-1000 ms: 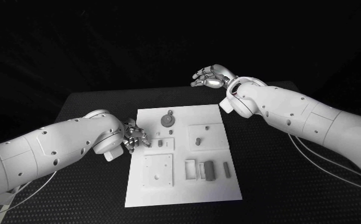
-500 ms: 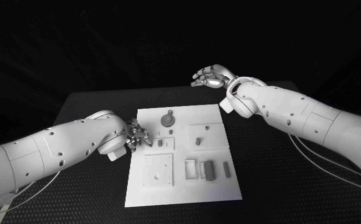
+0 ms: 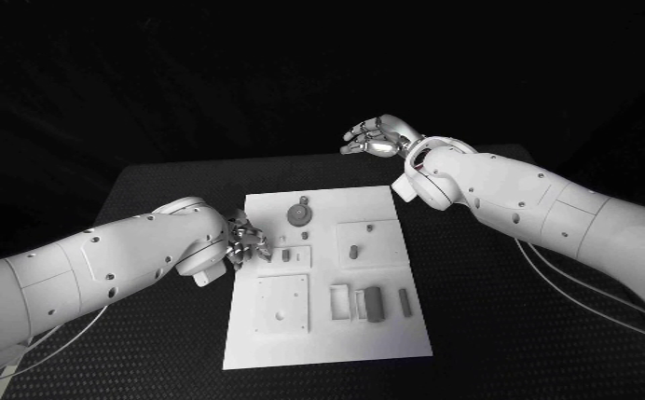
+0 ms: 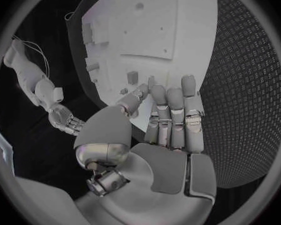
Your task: Assemble the parts on the task board
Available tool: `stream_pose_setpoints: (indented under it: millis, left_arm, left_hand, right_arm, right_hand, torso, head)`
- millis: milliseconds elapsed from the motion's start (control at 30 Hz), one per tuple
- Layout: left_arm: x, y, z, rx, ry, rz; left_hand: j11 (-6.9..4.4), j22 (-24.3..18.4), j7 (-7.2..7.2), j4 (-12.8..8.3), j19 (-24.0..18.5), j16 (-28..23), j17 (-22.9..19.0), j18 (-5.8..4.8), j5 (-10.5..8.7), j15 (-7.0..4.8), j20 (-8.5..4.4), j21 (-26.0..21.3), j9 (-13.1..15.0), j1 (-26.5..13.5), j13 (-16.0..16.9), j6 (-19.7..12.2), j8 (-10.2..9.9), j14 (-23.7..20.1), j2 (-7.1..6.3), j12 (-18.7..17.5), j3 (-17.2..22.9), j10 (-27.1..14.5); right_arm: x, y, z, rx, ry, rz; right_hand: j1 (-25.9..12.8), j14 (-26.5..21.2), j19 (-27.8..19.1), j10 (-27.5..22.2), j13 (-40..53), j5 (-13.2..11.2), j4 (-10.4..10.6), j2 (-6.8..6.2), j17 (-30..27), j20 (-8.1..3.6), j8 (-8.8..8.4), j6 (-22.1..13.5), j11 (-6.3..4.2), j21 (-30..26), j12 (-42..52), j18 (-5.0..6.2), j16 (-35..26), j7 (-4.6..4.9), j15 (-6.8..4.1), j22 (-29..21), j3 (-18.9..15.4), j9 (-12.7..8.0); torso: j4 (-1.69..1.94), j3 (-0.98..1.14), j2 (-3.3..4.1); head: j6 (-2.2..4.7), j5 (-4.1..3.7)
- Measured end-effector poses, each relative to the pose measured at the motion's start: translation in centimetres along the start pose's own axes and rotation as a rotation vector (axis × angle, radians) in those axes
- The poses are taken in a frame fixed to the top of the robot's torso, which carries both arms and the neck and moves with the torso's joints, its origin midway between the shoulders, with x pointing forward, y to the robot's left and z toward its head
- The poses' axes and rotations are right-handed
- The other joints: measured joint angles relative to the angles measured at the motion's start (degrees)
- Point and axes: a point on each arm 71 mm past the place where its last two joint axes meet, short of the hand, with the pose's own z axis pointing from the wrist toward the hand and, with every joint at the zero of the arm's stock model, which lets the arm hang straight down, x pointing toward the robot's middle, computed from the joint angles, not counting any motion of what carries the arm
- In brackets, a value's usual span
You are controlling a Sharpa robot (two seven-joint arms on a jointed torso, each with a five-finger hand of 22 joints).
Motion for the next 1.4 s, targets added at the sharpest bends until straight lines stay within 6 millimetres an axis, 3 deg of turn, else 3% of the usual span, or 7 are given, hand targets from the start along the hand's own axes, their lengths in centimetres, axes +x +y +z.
stream_pose_setpoints:
  millis: [1233,1400]
  left_arm:
    - [0.22,-0.09,-0.08,0.001,-0.004,0.045]
    - [0.25,-0.07,-0.09,0.003,-0.009,0.043]
  left_hand:
    - [-0.02,-0.02,0.04,0.06,0.30,0.00,0.01,0.00,0.30,0.10,-0.09,0.00,0.06,0.09,-0.04,0.33,1.77,0.11,-0.07,0.01,-0.24,0.23]
    - [-0.09,-0.03,-0.01,-0.05,0.60,0.00,0.01,-0.01,3.27,0.01,-0.20,0.00,0.08,0.10,-0.04,0.42,1.77,0.60,-0.08,0.01,-0.13,0.33]
  right_arm:
    - [0.06,0.00,0.00,0.000,0.006,0.001]
    - [0.07,0.00,0.00,0.000,0.007,0.002]
  right_hand:
    - [0.01,0.00,0.00,-0.01,-0.17,0.00,0.00,0.00,-0.10,0.00,0.22,0.00,0.00,-0.23,0.00,0.00,-0.21,0.00,0.00,0.10,0.00,-0.04]
    - [0.01,0.00,0.00,0.00,-0.21,0.00,0.10,0.00,-0.09,0.00,0.22,0.00,0.00,-0.23,-0.22,0.00,-0.21,0.00,0.00,0.09,-0.10,-0.04]
  torso:
    - [0.03,-0.03,-0.02]
    - [0.01,-0.03,-0.02]
  head:
    - [-0.16,0.02]
    - [-0.16,0.08]
